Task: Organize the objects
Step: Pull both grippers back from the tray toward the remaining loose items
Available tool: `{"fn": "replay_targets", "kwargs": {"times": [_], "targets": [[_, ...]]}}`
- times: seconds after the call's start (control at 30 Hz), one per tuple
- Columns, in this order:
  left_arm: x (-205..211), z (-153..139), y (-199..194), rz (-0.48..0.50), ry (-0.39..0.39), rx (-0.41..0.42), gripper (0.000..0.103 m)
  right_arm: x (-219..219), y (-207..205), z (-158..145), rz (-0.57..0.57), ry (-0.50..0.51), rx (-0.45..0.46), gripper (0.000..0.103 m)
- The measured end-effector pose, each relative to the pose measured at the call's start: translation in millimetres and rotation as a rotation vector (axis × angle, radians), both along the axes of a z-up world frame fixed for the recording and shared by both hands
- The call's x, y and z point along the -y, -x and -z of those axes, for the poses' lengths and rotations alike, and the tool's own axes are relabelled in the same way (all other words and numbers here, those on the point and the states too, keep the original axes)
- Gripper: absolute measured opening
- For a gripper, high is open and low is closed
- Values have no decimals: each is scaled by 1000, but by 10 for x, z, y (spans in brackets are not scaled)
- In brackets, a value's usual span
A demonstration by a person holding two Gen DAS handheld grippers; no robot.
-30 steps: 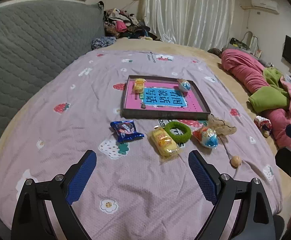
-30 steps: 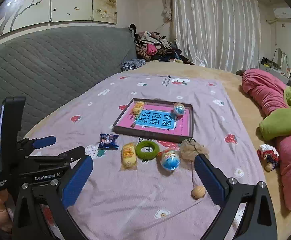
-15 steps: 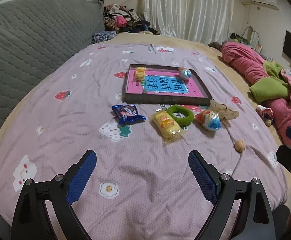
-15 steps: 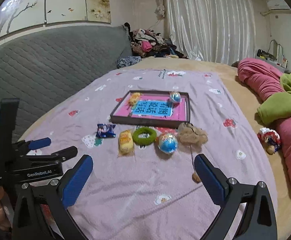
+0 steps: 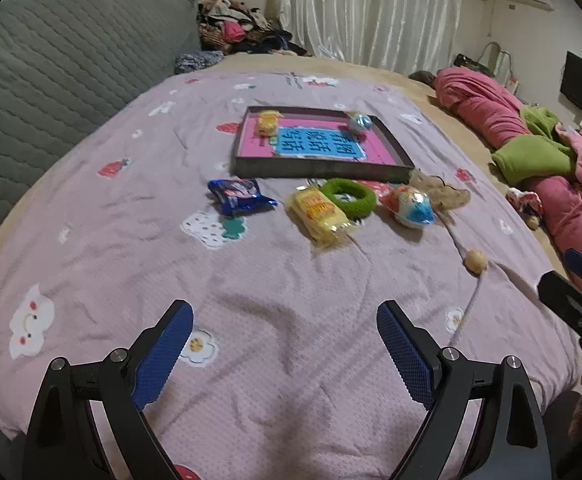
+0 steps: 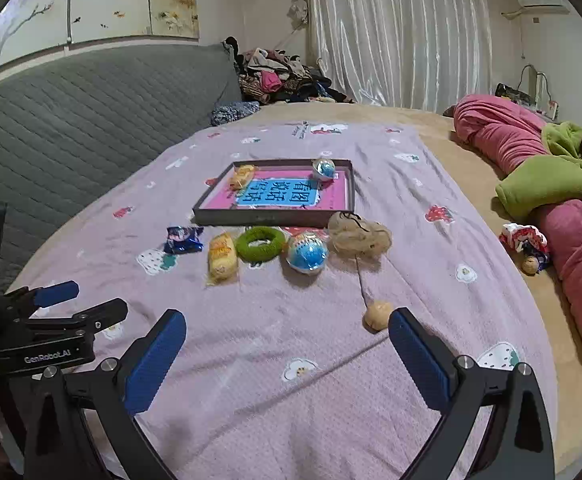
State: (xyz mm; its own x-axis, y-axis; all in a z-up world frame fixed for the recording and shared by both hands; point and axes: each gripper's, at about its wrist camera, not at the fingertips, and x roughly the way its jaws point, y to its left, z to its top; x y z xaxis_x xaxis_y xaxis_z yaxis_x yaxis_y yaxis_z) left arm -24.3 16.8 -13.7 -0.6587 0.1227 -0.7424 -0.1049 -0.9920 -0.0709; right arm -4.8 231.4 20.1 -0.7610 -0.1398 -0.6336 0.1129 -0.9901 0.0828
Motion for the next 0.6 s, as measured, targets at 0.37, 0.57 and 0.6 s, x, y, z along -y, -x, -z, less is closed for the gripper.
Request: {"fn": "replay_targets", "kwargs": {"times": [0.37,0.57,0.6], "targets": [[-52,55,-63,18,-6,10,94,-66,-79,78,-4,15,16,102],[-101,62,-86,21,-3,11,94,-129,-86,101,2,23,24,102],[-111,63,-86,20,-4,9,94,-134,-86,107,4,24,23,102]]}}
